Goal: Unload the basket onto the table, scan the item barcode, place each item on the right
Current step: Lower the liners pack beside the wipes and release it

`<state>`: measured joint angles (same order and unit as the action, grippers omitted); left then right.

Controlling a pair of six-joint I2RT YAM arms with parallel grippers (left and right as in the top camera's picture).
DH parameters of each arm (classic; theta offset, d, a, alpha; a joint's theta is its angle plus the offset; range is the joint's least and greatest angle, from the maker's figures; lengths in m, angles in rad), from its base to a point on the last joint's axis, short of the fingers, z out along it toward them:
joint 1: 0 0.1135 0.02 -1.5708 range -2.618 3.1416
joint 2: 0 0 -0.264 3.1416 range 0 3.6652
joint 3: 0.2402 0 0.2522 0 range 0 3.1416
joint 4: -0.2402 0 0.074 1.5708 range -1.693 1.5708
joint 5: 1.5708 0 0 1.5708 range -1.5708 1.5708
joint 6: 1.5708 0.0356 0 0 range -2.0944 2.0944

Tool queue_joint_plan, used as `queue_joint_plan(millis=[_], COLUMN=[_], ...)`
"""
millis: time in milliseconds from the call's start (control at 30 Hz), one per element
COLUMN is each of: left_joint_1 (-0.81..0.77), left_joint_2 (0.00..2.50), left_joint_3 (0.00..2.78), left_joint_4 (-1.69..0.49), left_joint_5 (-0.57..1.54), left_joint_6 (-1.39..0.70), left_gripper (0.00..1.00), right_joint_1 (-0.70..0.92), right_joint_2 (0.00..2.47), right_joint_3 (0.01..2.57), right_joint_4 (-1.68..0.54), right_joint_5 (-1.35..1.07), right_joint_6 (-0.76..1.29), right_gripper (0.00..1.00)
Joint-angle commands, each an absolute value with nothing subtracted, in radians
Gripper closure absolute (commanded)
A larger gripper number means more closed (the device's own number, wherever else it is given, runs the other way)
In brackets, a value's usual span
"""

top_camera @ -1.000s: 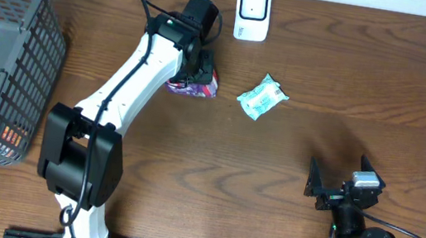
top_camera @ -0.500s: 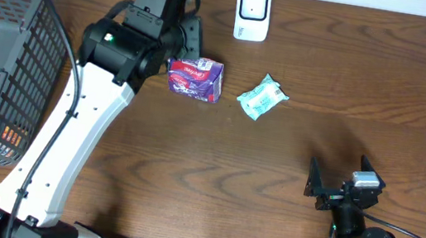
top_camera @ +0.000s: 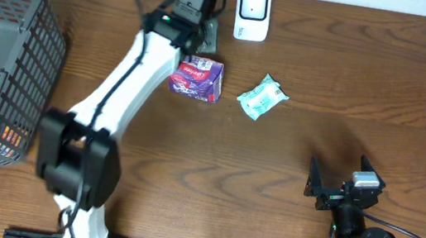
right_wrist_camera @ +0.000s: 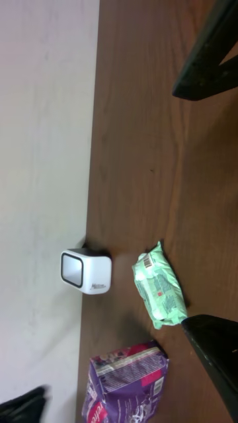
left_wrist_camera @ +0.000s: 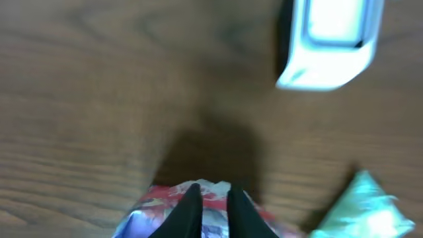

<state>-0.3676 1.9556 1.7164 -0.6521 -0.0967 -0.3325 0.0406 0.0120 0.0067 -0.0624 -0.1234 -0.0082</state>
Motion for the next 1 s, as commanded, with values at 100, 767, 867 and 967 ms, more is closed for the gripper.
queue_joint_plan(millis=[100, 767, 867, 967], left_joint_1=[-0.364, -0.364, -0.364, -0.364], left_joint_2=[1.996, 1.829, 1.791, 1.794], left_joint_3=[1.705, 1.751, 1.751, 1.743], left_joint_4=[-0.809, -1.140, -1.144, -1.156], left_joint_5=[-0.117, 0.019, 0.019, 0.019], left_joint_6=[-0.323, -0.327, -0.327, -0.327], left_gripper=[0.86, 0.92, 0.92, 0.90], right_joint_1=[0.054, 0.054, 0.054, 0.054], right_joint_2=[0.007, 0.007, 0.007, 0.007], right_joint_3=[0.006, 0.006, 0.006, 0.006], right_joint_4=[-0.065, -0.065, -0.065, -0.065], right_joint_5=[-0.133, -0.133, -0.133, -0.133], right_joint_6=[-0.012, -0.012, -0.012, -0.012], right_gripper=[0.01, 0.01, 0.01, 0.01])
